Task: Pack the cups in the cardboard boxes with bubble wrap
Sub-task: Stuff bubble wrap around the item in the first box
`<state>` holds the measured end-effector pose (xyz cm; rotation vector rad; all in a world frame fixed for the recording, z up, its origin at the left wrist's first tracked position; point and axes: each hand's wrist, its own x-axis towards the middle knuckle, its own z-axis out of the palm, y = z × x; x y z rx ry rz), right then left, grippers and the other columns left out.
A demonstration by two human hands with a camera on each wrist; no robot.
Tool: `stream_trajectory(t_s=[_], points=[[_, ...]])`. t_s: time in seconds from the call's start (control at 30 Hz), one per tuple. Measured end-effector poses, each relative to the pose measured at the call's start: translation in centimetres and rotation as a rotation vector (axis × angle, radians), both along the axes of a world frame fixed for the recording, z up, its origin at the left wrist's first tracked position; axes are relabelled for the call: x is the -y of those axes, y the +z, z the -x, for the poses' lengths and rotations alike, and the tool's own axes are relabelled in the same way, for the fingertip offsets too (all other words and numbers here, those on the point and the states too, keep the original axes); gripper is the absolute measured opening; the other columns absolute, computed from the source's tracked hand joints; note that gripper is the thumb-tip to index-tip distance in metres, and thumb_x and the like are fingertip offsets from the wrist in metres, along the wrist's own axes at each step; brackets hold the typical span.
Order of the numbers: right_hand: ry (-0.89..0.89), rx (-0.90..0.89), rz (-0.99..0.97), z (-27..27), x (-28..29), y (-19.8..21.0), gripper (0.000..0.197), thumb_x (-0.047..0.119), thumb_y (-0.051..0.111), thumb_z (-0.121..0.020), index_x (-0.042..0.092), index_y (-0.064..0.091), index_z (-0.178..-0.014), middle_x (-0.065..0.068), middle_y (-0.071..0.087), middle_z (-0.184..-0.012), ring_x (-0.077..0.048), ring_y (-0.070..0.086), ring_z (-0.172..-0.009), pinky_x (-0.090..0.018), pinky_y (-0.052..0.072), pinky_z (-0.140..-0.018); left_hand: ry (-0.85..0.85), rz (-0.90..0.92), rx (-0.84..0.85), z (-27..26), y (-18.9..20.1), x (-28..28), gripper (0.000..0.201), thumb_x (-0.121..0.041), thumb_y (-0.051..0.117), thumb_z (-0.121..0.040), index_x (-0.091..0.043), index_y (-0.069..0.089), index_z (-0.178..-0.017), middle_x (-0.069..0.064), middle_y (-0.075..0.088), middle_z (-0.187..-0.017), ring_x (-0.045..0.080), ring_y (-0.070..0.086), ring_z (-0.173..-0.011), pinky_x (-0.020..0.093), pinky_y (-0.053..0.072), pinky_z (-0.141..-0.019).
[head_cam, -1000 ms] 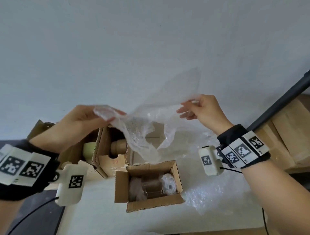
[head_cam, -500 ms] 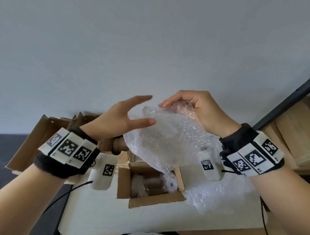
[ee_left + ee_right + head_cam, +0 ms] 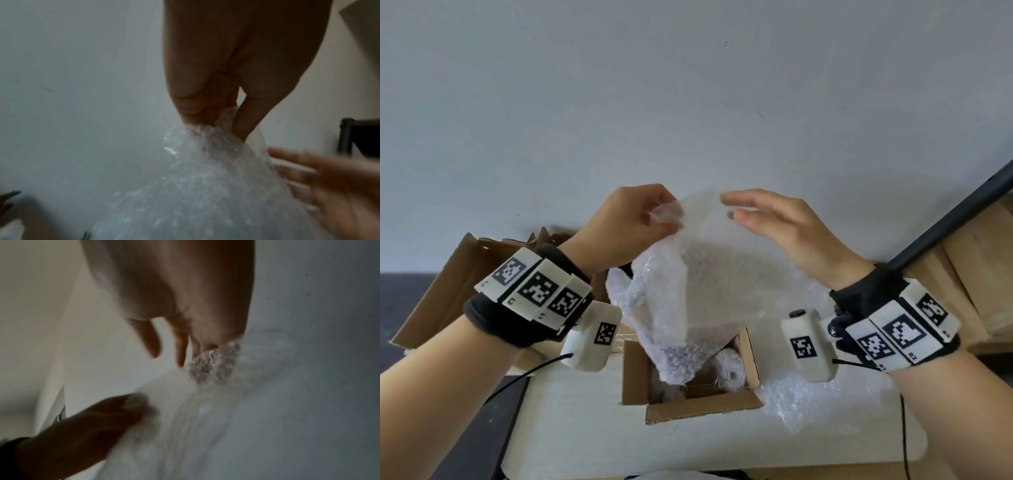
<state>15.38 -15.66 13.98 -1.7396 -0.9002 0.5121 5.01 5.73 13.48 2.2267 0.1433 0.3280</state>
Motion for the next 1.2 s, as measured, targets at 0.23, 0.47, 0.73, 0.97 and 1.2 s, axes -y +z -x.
stream_trajectory(t_s=[0.23, 0.47, 0.73, 0.97, 1.2], points=[[-0.124, -0.105, 0.068, -0.2, -0.8, -3.7, 0.039, 0.034, 0.062, -0.087, 0.025, 0.053, -0.124, 0.006, 0.061, -0.123, -0.007, 0.060, -0.111, -0.029, 0.049, -0.095, -0.252, 0.548, -0.037, 2.1, 0.6, -1.8, 0.035, 0.007, 0.045, -0.075, -0.020, 0.068, -0.073, 0.006, 0.066, -0.120, 0.023, 0.058, -0.118, 0.042, 0.046, -0.095], [-0.002, -0.034, 0.159, 3.1, -5.4, -6.9, 0.047, 0.052, 0.071, -0.076, 0.032, 0.052, -0.113, 0.011, 0.060, -0.111, -0.004, 0.057, -0.105, -0.020, 0.046, -0.082, -0.330, 0.563, -0.087, 2.1, -0.1, -1.1, 0.040, 0.014, 0.044, -0.086, -0.018, 0.065, -0.075, 0.006, 0.065, -0.122, 0.023, 0.060, -0.115, 0.030, 0.050, -0.087], [-0.002, 0.018, 0.159, 1.7, -4.7, -6.1, 0.011, 0.026, 0.072, -0.082, 0.021, 0.064, -0.075, 0.012, 0.063, -0.070, 0.007, 0.055, -0.063, -0.008, 0.039, -0.059, -0.225, 0.431, -0.136, 3.2, 0.8, -2.3, 0.034, 0.003, 0.048, -0.067, -0.022, 0.070, -0.062, -0.007, 0.059, -0.129, 0.007, 0.051, -0.123, 0.030, 0.042, -0.096], [0.033, -0.171, -0.081, 0.7, -2.5, -1.9, 0.023, 0.011, 0.065, -0.083, -0.003, 0.050, -0.073, -0.026, 0.053, -0.076, -0.038, 0.063, -0.080, -0.040, 0.048, -0.071, -0.110, 0.091, -0.201, 3.3, 0.9, -3.3, 0.036, -0.009, 0.050, -0.076, -0.039, 0.068, -0.084, -0.009, 0.057, -0.121, 0.017, 0.047, -0.114, 0.045, 0.041, -0.097], [-0.065, -0.303, -0.208, 1.6, -2.6, -0.7, 0.022, -0.005, 0.052, -0.089, -0.015, 0.050, -0.109, -0.020, 0.063, -0.091, -0.029, 0.064, -0.087, -0.039, 0.051, -0.084, -0.081, 0.054, -0.314, 4.5, -2.8, 0.7, 0.117, -0.078, 0.070, -0.050, -0.050, 0.004, -0.143, -0.007, 0.031, -0.152, 0.004, 0.039, -0.129, 0.028, 0.036, -0.103]])
